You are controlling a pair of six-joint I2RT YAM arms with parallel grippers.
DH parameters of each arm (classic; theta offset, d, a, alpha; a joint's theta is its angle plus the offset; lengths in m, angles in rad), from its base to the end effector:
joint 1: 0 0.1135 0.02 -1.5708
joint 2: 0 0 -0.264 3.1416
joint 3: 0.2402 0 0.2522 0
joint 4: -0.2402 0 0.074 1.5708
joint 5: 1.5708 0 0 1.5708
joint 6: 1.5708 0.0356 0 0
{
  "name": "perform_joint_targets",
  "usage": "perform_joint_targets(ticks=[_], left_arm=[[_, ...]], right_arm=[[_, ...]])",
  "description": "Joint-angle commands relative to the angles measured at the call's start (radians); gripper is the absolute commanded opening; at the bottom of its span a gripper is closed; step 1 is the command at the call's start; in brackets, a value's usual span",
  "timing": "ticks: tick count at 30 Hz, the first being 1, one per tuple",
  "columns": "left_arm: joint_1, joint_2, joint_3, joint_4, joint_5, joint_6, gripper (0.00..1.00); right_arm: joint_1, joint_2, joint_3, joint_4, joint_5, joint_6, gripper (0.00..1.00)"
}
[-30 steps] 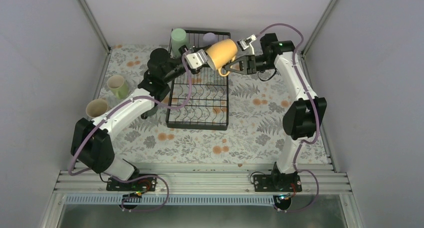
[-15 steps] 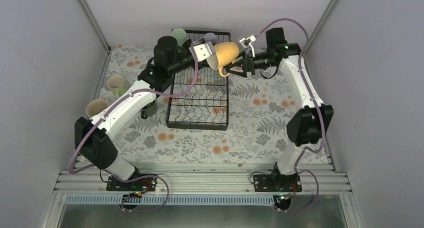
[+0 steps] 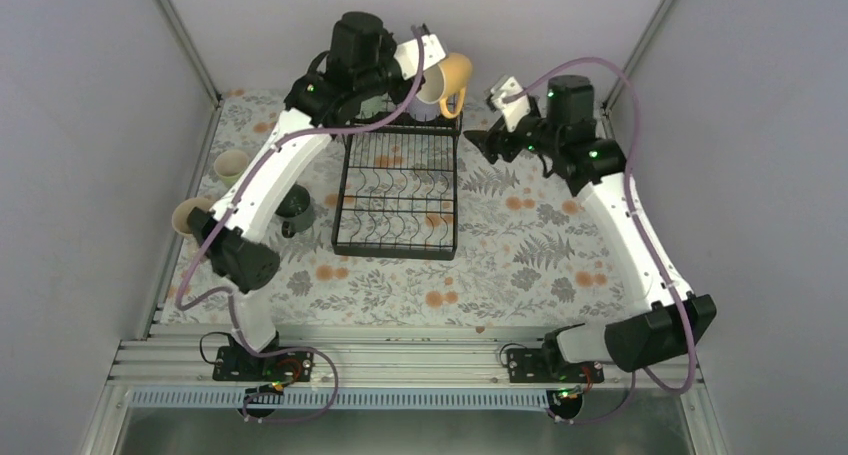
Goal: Unload the cups from the dish rack
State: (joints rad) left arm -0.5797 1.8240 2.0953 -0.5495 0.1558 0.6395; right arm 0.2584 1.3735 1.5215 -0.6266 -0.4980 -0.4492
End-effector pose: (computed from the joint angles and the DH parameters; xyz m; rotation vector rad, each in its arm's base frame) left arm 0.3408 -0.2298 0.4626 1.1445 1.4493 -0.1023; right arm 0.2810 0.0919 0.4194 -0.9753 1.7555 0.3875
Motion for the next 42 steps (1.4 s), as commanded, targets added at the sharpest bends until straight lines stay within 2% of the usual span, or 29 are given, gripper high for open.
perform_joint_targets(ticks=[1,3,5,12,23,29,36,42], left_arm=[[-0.005,0.14,0.353,-0.245,-0.06,-0.03,0.02],[-0.006,0.22,0.5,-0.338,-0.059,-0.051,0.02],[-0.008,0.259,0.562,-0.388,-0.05,-0.077,0.02],[-0.041,0.245,0.459,-0.412,-0.088,-0.099,0.02],[-0.067,0.261,0.468,-0.442,-0.1,-0.152,0.02],[-0.075,0.253,0.454,-0.443,-0.109,-0.155,0.02],[-0.081,0.257,0.424,-0.443,-0.143,-0.159,0.02],[-0.085,0.268,0.43,-0.443,-0.158,-0.149,0.02]], right_arm=[[0.149,-0.101,-0.155,0.184,0.33,-0.062,0.87],[0.215,-0.141,-0.243,0.285,0.45,-0.094,0.87],[0.256,-0.164,-0.295,0.37,0.543,-0.116,0.86],[0.342,-0.172,-0.424,0.691,0.842,-0.231,0.84],[0.432,-0.107,-0.48,0.866,0.958,-0.33,0.75],[0.438,-0.112,-0.468,0.817,0.931,-0.289,0.74],[0.443,-0.208,-0.437,0.601,0.77,-0.193,0.78],[0.444,-0.215,-0.417,0.497,0.658,-0.161,0.75]])
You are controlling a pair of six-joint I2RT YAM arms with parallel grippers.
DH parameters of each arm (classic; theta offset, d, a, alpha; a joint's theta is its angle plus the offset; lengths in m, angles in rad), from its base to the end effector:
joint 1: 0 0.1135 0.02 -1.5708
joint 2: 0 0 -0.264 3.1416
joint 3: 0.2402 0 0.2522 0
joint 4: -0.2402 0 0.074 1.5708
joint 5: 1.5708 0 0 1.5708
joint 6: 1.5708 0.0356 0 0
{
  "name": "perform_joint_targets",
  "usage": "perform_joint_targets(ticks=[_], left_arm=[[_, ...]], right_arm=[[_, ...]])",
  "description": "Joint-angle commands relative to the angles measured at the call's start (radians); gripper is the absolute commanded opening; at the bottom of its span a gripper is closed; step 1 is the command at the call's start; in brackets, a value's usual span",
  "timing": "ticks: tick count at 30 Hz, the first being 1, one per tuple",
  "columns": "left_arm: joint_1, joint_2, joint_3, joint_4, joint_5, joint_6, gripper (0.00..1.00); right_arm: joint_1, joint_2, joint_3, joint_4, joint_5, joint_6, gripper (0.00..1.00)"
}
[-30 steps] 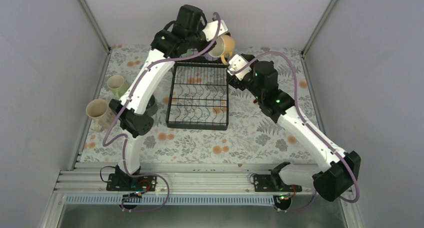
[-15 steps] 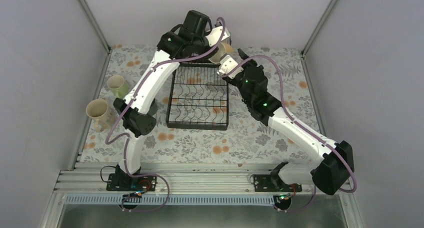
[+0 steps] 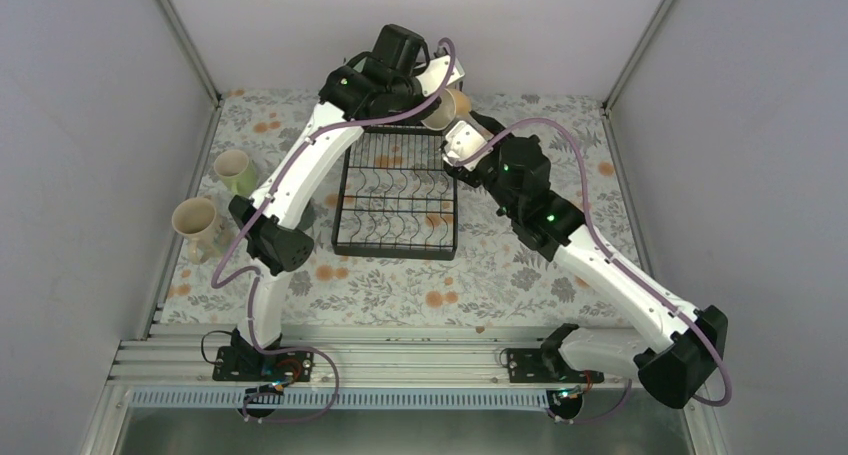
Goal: Unload the cups from the dish rack
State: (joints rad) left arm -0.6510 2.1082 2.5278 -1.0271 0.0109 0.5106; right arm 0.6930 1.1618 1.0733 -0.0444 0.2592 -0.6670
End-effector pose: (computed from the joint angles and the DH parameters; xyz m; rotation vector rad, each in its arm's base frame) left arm 0.3533 -0.2696 0.4323 1.2012 1.8189 -0.0918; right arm 0.2149 0.1666 0.3795 -0.9140 1.4373 -0.2013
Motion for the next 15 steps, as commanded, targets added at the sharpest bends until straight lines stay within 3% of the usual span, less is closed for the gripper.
perform_joint_targets(ticks=[1,10,15], left_arm=[[-0.014,-0.015,0.0,0.035,-0.014,-0.02,0.02],[-0.042,-0.015,-0.006,0.025,-0.017,-0.017,0.02],[-0.064,-0.035,-0.013,0.027,-0.033,-0.009,0.02]], right_arm=[[0.01,0.002,0.032,-0.086,-0.106,0.061,0.74],[0.015,0.052,-0.029,0.072,-0.01,0.027,0.69],[0.016,0.077,-0.058,0.136,0.04,0.004,0.61]])
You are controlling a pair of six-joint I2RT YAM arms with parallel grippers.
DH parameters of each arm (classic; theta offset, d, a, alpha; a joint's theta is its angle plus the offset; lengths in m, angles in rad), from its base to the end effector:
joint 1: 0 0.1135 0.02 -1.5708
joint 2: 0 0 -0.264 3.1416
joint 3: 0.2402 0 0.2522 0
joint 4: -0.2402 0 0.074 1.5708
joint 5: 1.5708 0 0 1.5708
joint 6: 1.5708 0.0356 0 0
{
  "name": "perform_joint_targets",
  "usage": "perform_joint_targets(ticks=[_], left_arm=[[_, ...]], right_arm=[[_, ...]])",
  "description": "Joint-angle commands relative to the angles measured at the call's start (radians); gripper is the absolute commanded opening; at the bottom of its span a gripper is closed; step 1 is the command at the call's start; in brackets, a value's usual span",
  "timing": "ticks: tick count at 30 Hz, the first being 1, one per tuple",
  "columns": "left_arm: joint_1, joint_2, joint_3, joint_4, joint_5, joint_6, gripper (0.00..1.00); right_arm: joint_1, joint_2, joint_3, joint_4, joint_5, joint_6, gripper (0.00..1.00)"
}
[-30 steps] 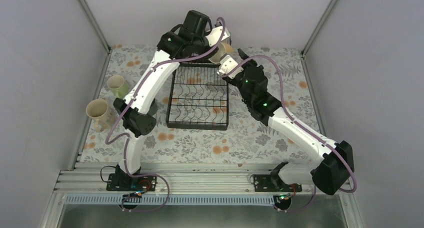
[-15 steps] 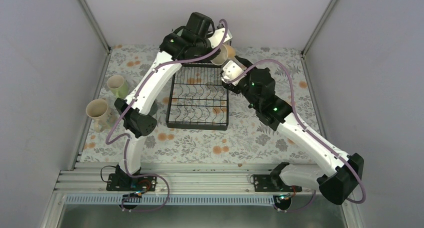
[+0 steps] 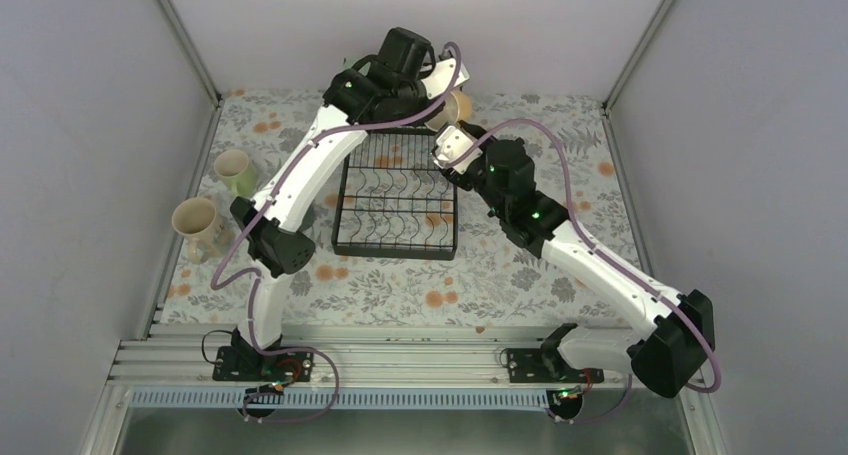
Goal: Unload the cups from the dish rack
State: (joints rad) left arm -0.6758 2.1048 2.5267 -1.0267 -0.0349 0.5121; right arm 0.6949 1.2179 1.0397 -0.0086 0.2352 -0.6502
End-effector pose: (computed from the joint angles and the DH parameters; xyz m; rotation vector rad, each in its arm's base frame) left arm 0.3467 -0.2764 0.4335 1.2011 1.8141 -0.0555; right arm 0.2259 0.1775 0.3567 -0.9547 1.4733 -0.1740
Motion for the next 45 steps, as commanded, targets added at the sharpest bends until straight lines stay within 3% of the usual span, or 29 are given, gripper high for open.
perform_joint_targets(ticks=[1,10,23,33,45], left_arm=[[-0.042,-0.038,-0.011,0.027,0.011,-0.011,0.02],[-0.057,-0.072,-0.012,0.036,-0.02,-0.004,0.02],[-0.104,-0.142,-0.004,0.048,-0.074,0.019,0.02],[-0.121,-0.169,-0.021,0.042,-0.083,0.023,0.02],[-0.126,-0.12,-0.027,0.057,-0.082,0.031,0.02]], right_arm=[[0.014,0.022,-0.028,0.108,0.07,-0.015,0.58],[0.02,-0.015,-0.031,0.117,0.103,-0.025,0.31],[0.028,-0.037,-0.044,0.123,0.139,-0.026,0.4],[0.029,-0.053,-0.07,0.163,0.152,-0.039,0.4],[0.031,-0.057,-0.047,0.139,0.139,-0.021,0.14]])
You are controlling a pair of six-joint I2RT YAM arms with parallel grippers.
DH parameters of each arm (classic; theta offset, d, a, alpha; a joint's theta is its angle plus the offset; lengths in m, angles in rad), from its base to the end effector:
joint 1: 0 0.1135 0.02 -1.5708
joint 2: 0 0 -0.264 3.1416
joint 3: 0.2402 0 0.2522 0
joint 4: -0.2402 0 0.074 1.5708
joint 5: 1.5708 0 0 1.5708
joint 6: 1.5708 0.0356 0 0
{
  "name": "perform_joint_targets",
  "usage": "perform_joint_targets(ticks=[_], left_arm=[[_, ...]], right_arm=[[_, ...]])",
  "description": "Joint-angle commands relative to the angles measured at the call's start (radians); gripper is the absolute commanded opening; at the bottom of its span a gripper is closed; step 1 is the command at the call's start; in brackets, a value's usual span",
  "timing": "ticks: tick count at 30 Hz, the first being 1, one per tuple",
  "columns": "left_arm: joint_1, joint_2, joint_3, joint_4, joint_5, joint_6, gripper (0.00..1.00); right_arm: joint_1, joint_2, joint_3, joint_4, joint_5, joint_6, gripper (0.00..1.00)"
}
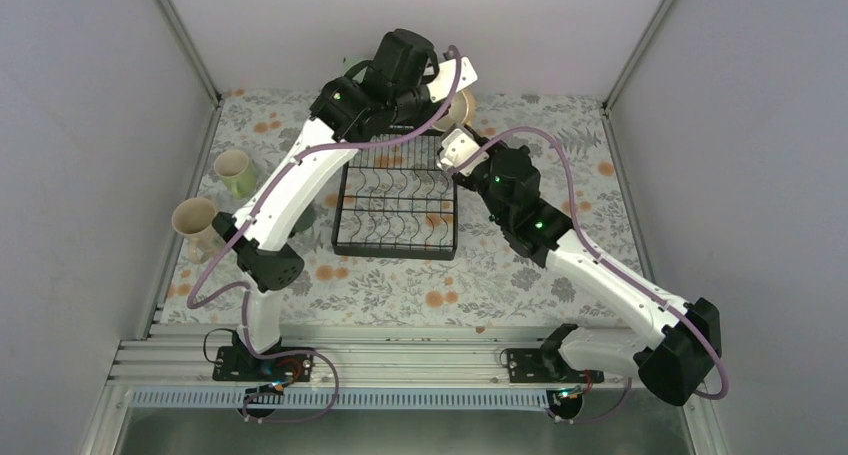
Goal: Unload the cups from the dish rack
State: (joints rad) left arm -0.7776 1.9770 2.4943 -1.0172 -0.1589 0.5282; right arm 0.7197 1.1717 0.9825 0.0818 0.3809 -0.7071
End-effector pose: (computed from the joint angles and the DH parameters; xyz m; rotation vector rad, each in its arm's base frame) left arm 0.2914 -0.2790 0.4770 1.1750 1.6967 0.0107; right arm 0.2161 0.1718 0.3581 -0.8665 1.4391 -0.3097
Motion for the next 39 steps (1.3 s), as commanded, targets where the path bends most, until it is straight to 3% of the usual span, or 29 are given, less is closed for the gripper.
perform_joint_targets(ticks=[1,2,5,9,16,19,29,39], left_arm=[[-0.025,0.009,0.007,0.049,0.041,0.02,0.03],[-0.025,0.01,0.005,0.051,0.037,0.025,0.05],[-0.023,0.003,-0.012,0.057,0.021,0.039,0.4],[-0.022,-0.003,-0.034,0.054,0.024,0.043,0.66],[-0.011,-0.028,-0.032,0.069,-0.02,0.055,0.94],[0.022,-0.066,-0.033,0.086,-0.039,0.063,1.0],[0.225,-0.282,-0.137,0.158,-0.039,0.071,1.0],[0.366,-0.754,-0.885,0.662,-0.051,0.163,1.0]], right_arm=[[0.006,-0.012,0.01,0.047,-0.009,0.038,0.11],[0.006,-0.015,0.011,0.044,-0.01,0.041,0.09],[0.006,-0.032,0.013,0.039,-0.01,0.046,0.04],[0.005,-0.047,0.023,0.028,-0.009,0.047,0.04],[-0.007,-0.057,0.04,0.026,0.005,0.049,0.04],[-0.026,-0.072,0.041,0.026,0.006,0.052,0.04],[-0.246,-0.071,0.083,-0.041,-0.134,0.166,0.04],[-0.525,0.141,0.134,0.019,-0.522,0.373,0.04]])
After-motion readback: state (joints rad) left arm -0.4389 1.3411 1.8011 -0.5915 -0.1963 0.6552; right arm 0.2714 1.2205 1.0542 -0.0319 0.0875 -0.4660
